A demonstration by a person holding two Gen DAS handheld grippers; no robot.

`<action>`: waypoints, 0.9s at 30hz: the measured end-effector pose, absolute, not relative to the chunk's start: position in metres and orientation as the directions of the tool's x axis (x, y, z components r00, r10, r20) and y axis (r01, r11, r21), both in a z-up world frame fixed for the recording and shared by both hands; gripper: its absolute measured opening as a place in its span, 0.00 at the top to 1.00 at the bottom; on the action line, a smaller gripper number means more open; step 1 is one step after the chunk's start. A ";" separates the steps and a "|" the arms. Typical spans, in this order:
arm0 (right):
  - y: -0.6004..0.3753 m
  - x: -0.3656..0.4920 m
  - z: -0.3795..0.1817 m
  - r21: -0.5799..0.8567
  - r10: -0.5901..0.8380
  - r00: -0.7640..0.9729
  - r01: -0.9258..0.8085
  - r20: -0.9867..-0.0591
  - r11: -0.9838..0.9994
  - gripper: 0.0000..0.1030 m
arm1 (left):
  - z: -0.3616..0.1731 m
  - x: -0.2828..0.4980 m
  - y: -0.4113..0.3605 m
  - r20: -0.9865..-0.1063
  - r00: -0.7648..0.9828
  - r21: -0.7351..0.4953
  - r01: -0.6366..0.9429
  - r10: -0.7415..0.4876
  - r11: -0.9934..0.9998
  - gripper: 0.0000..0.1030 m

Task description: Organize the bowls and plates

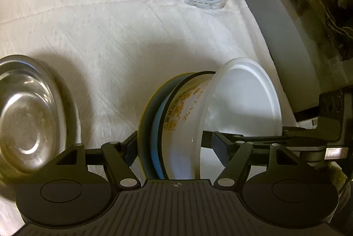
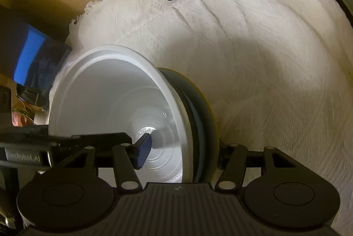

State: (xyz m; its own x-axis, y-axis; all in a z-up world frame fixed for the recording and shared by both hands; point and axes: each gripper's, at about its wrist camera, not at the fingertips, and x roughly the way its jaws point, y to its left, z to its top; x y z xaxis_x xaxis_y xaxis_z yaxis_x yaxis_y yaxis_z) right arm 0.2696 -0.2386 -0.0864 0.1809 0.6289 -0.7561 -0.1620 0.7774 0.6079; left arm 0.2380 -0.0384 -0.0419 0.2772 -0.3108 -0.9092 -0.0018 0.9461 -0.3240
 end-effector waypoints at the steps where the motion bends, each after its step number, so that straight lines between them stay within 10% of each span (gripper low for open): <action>1: -0.238 0.269 -0.087 0.608 0.628 0.182 -0.160 -0.756 0.778 0.43 | -0.042 0.237 -0.039 -0.911 0.277 -0.319 -0.002 -0.306 0.948 0.28; 27: -0.232 0.265 -0.085 0.587 0.611 0.175 -0.174 -0.772 0.791 0.43 | -0.045 0.235 -0.036 -0.919 0.268 -0.307 -0.023 -0.289 0.952 0.29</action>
State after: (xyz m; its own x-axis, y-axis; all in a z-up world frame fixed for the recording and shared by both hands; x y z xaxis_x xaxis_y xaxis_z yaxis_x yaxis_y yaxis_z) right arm 0.2650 -0.2317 -0.0846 0.1749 0.6112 -0.7719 -0.1742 0.7908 0.5867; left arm 0.2355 -0.0361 -0.0453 0.2681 -0.2895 -0.9189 -0.0234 0.9516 -0.3066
